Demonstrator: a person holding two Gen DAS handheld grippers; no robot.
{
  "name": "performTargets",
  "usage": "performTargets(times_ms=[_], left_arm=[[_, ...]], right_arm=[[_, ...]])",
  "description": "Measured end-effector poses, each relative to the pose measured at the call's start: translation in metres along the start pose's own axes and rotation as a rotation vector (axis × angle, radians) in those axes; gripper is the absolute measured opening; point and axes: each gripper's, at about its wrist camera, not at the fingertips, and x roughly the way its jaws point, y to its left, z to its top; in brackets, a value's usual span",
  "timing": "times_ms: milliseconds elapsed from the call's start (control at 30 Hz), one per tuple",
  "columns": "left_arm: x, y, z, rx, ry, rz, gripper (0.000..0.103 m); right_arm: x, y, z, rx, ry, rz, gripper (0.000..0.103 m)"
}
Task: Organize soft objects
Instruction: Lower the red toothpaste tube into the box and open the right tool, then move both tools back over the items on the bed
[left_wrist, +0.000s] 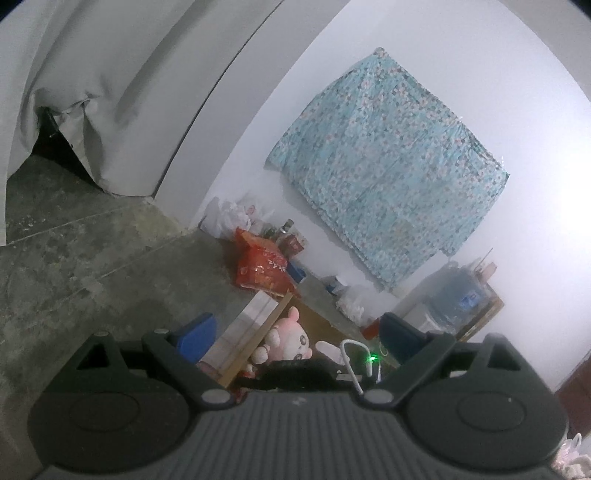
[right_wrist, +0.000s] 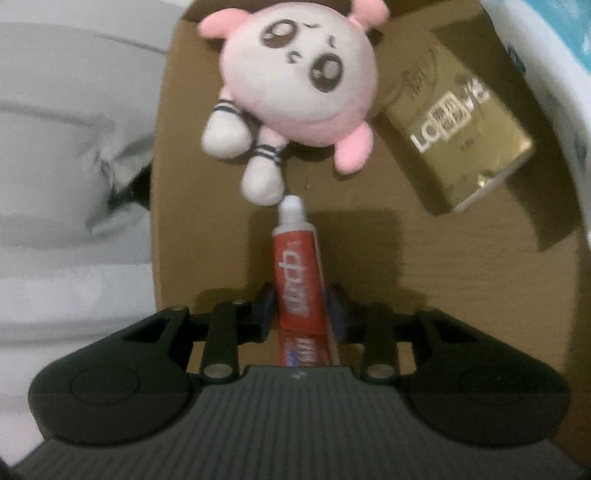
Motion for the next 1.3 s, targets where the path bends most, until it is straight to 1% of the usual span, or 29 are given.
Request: performTargets(times_ms=[67, 133, 233, 333, 433, 567, 600, 633, 667, 700, 800, 900, 1067, 1167, 1300], left_arm=[[0.002, 0.0, 0.0, 0.002, 0.004, 0.003, 0.096], [0.004, -0.001, 0.0, -0.001, 0.009, 0.002, 0.096], [0.004, -0.005, -0.003, 0.008, 0.011, 0.002, 0.096], [0.001, -0.013, -0.006, 0.026, 0.007, 0.009, 0.096], [-0.004, -0.024, -0.011, 0.031, 0.016, -0.012, 0.096], [-0.013, -0.051, -0.022, 0.079, 0.047, -0.051, 0.096], [-0.015, -0.059, -0.026, 0.098, 0.062, -0.067, 0.096], [-0.017, -0.067, -0.031, 0.116, 0.076, -0.082, 0.097], [-0.019, -0.075, -0.036, 0.135, 0.091, -0.101, 0.098], [-0.022, -0.084, -0.042, 0.154, 0.103, -0.121, 0.099], [-0.027, -0.113, -0.065, 0.226, 0.148, -0.191, 0.102], [-0.027, -0.142, -0.09, 0.294, 0.209, -0.243, 0.103], [-0.017, -0.196, -0.143, 0.41, 0.341, -0.311, 0.103], [-0.009, -0.225, -0.175, 0.482, 0.394, -0.328, 0.103], [0.003, -0.258, -0.205, 0.526, 0.447, -0.35, 0.103]], right_arm=[[0.003, -0.005, -0.004, 0.043, -0.012, 0.033, 0.042], [0.001, -0.007, -0.006, 0.042, -0.018, 0.046, 0.042], [-0.008, -0.007, -0.007, 0.032, -0.023, 0.096, 0.043], [-0.031, -0.001, -0.009, -0.011, -0.048, 0.118, 0.044], [-0.063, 0.001, -0.014, -0.044, -0.063, 0.164, 0.044], [-0.123, -0.006, -0.03, -0.116, -0.091, 0.237, 0.045], [-0.145, -0.01, -0.033, -0.128, -0.105, 0.254, 0.045], [-0.167, -0.018, -0.035, -0.141, -0.115, 0.273, 0.045], [-0.189, -0.027, -0.045, -0.156, -0.13, 0.295, 0.045], [-0.205, -0.037, -0.043, -0.163, -0.148, 0.31, 0.047], [-0.265, -0.072, -0.072, -0.201, -0.214, 0.339, 0.05], [-0.313, -0.115, -0.111, -0.237, -0.268, 0.322, 0.051], [-0.376, -0.195, -0.167, -0.248, -0.361, 0.225, 0.052], [-0.414, -0.234, -0.19, -0.239, -0.437, 0.174, 0.052], [-0.448, -0.27, -0.204, -0.244, -0.533, 0.123, 0.053]])
